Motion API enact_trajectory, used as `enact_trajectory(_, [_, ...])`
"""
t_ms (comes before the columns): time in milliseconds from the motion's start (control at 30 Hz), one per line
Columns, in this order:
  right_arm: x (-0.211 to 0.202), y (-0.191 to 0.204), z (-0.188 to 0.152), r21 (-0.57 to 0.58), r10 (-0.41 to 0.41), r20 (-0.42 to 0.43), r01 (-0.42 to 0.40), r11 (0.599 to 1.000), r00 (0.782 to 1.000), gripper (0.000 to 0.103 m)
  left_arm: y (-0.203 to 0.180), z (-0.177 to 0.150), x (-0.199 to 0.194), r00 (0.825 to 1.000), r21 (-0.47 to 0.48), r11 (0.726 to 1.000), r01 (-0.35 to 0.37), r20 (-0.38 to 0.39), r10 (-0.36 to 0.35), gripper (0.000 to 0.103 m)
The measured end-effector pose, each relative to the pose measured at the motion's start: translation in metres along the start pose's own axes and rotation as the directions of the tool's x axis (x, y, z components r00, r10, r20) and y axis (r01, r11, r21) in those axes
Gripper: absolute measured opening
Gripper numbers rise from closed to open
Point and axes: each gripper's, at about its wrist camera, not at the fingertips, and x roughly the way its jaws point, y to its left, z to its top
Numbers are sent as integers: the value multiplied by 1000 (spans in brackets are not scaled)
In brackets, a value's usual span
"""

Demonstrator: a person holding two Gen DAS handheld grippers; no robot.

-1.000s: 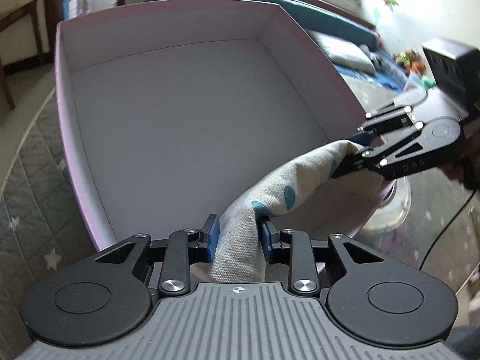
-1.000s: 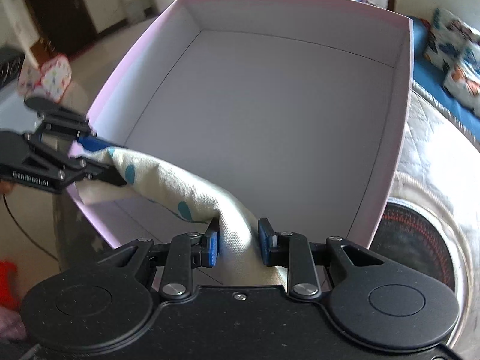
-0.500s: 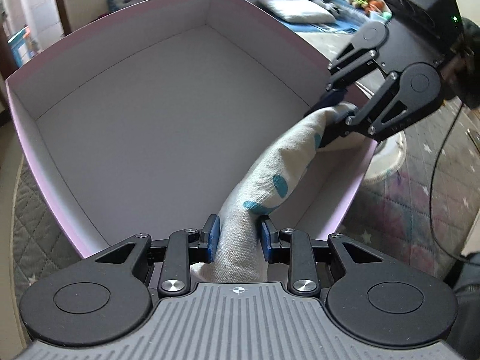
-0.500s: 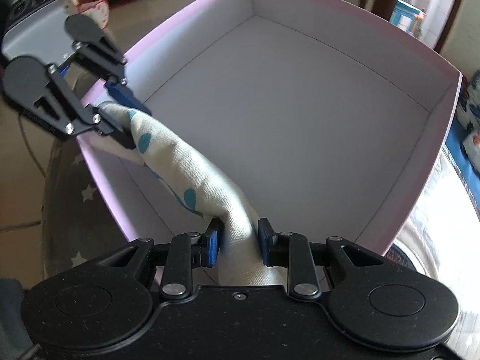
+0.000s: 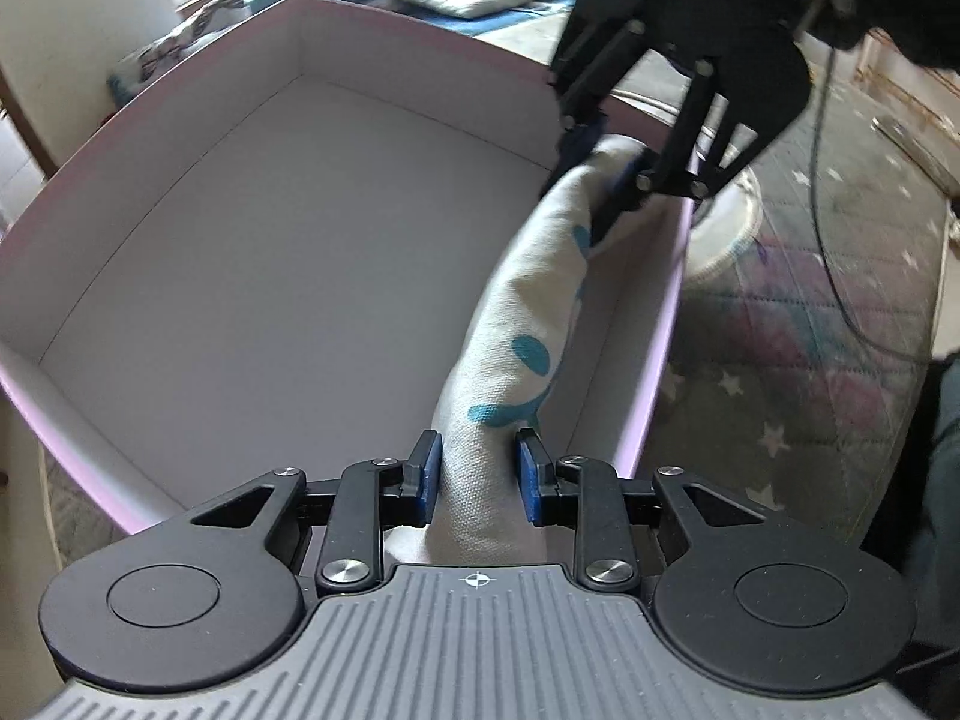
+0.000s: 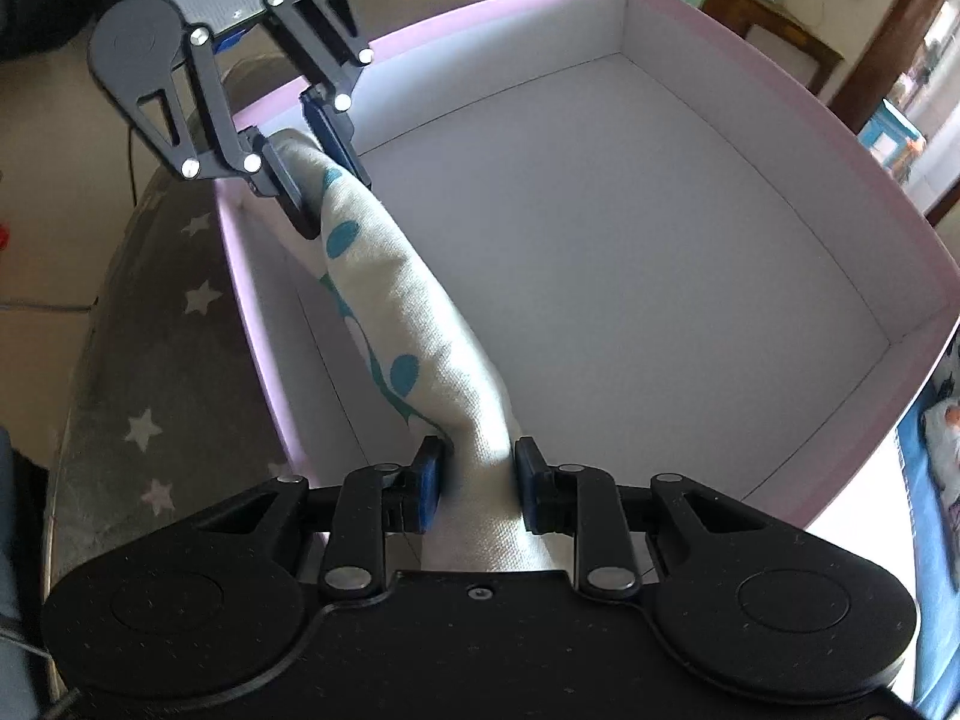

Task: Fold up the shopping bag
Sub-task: 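Lower the rolled tube into the box along its wall with both grippers, then open the right gripper and release the tube end while the left gripper holds it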

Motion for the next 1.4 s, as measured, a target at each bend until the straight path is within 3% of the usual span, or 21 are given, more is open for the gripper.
enact_trajectory(200, [-6,1,0,-67,29,-8,-29,997,1000,26,-4,1,2,999,67,996,50,-7,-49,25])
enact_trajectory(433, [-7,-22,0,25,119,-8,-119,993,993,28,2,-2,-2,994,89,990,108,-27,-106,26])
enact_trajectory(633, [-10,-36,3,104,174,12,-175,979,985,30,5,-1,6,992,96,988,119,-53,-115,27])
enact_trajectory(967, [-24,-54,6,190,223,55,-229,955,973,32,7,1,8,990,113,985,133,-59,-127,28])
enact_trajectory(1033, [-29,-55,-7,212,230,73,-241,947,970,32,7,1,9,990,118,984,133,-59,-127,28])
enact_trajectory(1133, [-30,-57,-18,245,227,115,-249,937,967,32,6,1,9,990,124,983,133,-60,-127,28])
enact_trajectory(1267, [-34,-65,-6,291,172,140,-206,934,975,32,6,2,9,990,132,983,131,-60,-124,28])
enact_trajectory(1400, [-27,-68,2,325,110,107,-139,936,988,32,5,1,9,991,136,982,130,-58,-123,29])
